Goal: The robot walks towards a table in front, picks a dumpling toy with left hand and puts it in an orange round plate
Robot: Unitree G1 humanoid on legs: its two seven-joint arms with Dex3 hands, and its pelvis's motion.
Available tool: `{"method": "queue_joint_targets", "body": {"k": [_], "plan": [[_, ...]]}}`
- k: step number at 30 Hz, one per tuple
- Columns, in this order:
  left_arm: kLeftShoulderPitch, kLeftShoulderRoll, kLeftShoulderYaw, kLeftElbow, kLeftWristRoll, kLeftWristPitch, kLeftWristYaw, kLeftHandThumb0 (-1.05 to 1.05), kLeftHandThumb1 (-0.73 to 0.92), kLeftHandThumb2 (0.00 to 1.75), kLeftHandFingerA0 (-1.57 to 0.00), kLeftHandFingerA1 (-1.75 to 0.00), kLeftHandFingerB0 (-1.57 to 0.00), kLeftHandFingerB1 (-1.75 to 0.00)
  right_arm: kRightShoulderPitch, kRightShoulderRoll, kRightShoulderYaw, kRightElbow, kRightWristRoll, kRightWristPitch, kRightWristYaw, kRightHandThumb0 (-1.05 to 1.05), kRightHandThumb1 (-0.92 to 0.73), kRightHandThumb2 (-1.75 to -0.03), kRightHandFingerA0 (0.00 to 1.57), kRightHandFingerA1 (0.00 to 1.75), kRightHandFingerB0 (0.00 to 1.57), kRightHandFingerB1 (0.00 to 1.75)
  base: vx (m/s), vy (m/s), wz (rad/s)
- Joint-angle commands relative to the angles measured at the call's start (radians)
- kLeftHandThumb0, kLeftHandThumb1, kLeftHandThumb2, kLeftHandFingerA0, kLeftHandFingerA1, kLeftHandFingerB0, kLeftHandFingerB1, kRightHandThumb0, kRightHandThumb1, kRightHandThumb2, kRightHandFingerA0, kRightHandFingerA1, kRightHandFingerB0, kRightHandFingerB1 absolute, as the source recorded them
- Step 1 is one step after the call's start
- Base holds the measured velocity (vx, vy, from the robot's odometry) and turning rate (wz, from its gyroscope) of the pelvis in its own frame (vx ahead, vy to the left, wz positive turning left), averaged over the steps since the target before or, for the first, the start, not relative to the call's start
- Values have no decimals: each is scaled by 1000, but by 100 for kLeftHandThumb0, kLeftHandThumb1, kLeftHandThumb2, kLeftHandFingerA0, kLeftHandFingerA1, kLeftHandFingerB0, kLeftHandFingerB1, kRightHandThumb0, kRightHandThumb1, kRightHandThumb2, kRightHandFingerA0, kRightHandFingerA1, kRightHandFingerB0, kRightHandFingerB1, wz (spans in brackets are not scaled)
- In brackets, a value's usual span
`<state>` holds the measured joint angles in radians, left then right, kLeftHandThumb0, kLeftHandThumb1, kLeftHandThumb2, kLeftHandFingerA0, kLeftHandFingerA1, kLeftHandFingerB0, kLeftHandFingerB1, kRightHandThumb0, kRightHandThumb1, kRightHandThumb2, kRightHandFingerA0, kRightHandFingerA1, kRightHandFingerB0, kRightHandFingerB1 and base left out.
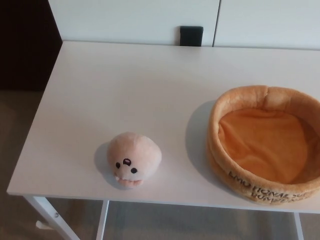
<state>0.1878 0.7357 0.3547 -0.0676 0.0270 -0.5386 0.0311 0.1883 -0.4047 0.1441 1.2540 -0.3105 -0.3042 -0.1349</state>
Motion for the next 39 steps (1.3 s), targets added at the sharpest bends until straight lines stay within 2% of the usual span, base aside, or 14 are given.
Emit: {"method": "queue_joint_targets", "body": {"k": [1, 2, 3, 9, 17, 19, 20, 21, 23, 24, 25, 27, 28, 39], "plan": [[-369, 173, -267, -375, 64, 501, -349, -92, 40, 54, 0, -70, 0, -43, -12, -14, 1, 15, -1, 32, 16, -52, -57, -83, 67, 59, 25, 43, 0, 0, 0], [-397, 159, -307, -375, 105, 517, -375, -65, 33, 80, -4, -57, 0, -37, -12, -14, 0, 17, 0, 28, 14, -44, -68, -61, 77, 48, 30, 30, 0, 0, 0], [-414, 152, -336, -380, 132, 534, -399, -77, 30, 65, -9, -49, -3, -31, -13, -14, -2, 16, 2, 30, 15, -44, -68, -61, 75, 47, 29, 30, 0, 0, 0], [-480, 114, -492, -377, 254, 617, -519, -67, 39, 53, -12, -30, -5, -30, -12, -10, 2, 12, 0, 36, 8, -47, -67, -60, 72, 45, 30, 30, 0, 0, 0], [-473, 133, -609, -401, 343, 692, -629, -76, 45, 55, -9, -30, -1, -28, -13, -9, 8, 4, -3, 47, 12, -44, -68, -60, 72, 46, 29, 30, 0, 0, 0], [-476, 138, -631, -407, 357, 710, -652, -82, 36, 70, -9, -30, -3, -22, -12, -9, 7, 7, -2, 41, 11, -45, -67, -60, 74, 49, 29, 30, 0, 0, 0], [-482, 136, -655, -403, 379, 724, -673, -82, 46, 54, -11, -29, 0, -29, -13, -11, 10, 10, -6, 44, 8, -32, -48, -96, 64, 70, 14, 48, 0, 0, 0], [-485, 135, -662, -403, 385, 729, -678, -82, 46, 54, -11, -29, 0, -29, -14, -11, 11, 10, -7, 45, 7, -32, -48, -96, 64, 70, 14, 48, 0, 0, 0], [-499, 135, -680, -399, 391, 743, -697, -84, 35, 71, -9, -28, -3, -22, -17, -10, 13, 16, -9, 48, 4, -32, -48, -96, 66, 70, 14, 48, 0, 0, 0], [-511, 131, -700, -389, 404, 752, -712, -84, 35, 71, -8, -28, -4, -24, -20, -7, 13, 21, -9, 51, 2, -45, -67, -60, 77, 49, 29, 30, 0, 0, 0], [-518, 126, -712, -379, 415, 755, -716, -68, 40, 85, -4, -27, 0, -26, -18, -6, 15, 19, -12, 49, -1, -52, -55, -83, 69, 60, 24, 43, 0, 0, 0], [-526, 121, -727, -370, 428, 763, -722, -68, 40, 85, -4, -27, 0, -26, -16, -6, 19, 17, -15, 46, -5, -52, -55, -83, 69, 60, 24, 43, 0, 0, 0], [-535, 118, -738, -365, 437, 772, -730, -67, 40, 83, -3, -27, 0, -25, -15, -7, 19, 16, -15, 48, -5, -45, -67, -60, 77, 47, 30, 30, 0, 0, 0], [-606, 61, -835, -339, 511, 817, -769, -71, 42, 85, -6, -21, -1, -25, -23, -5, 19, 16, -13, 55, -5, -46, -67, -60, 80, 51, 30, 30, 0, 0, 0]]}}
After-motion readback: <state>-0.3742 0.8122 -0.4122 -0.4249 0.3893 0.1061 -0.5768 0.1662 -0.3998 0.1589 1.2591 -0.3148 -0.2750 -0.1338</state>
